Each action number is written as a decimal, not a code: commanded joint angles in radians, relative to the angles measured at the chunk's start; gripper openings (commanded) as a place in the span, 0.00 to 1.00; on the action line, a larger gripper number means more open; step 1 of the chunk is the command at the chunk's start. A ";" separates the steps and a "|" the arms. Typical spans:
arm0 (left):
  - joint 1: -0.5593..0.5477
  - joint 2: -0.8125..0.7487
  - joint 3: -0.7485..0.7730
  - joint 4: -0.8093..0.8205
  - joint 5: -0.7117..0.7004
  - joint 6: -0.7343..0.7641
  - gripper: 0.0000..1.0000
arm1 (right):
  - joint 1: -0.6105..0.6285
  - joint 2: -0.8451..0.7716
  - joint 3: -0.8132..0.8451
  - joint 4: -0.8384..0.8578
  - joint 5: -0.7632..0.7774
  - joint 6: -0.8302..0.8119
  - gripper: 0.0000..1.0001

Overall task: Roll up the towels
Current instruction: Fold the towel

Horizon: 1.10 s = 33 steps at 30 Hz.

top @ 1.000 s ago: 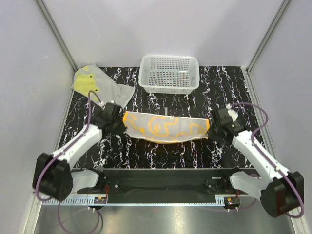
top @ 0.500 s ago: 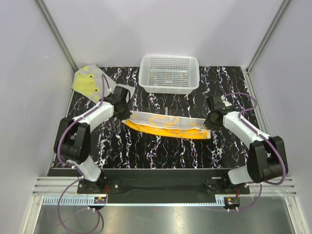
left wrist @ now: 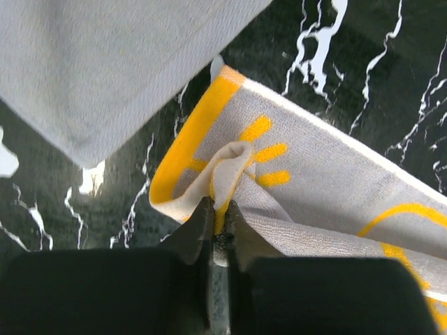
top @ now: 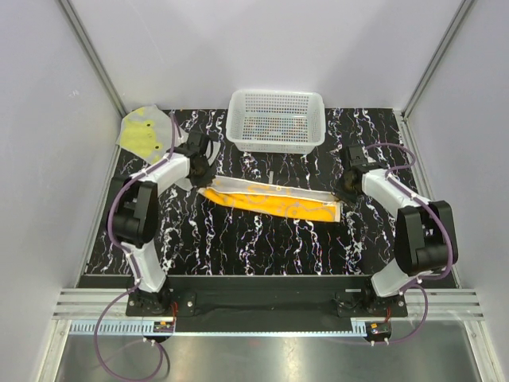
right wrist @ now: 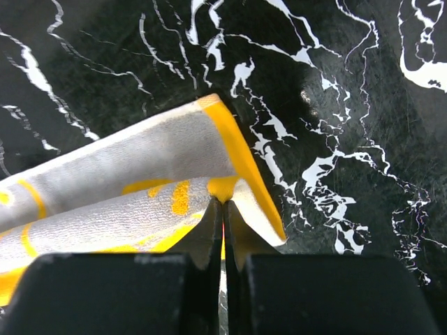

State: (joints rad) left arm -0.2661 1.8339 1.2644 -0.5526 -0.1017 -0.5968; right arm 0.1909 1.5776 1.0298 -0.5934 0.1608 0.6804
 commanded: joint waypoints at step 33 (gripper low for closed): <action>0.205 -0.288 -0.323 0.358 0.071 0.003 0.99 | -0.111 -0.189 -0.075 0.125 -0.217 -0.081 1.00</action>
State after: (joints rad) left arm -0.1089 1.5951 0.9447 -0.3386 -0.0708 -0.5995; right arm 0.0818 1.4620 1.0084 -0.5549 0.0536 0.6151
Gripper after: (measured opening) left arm 0.985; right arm 0.993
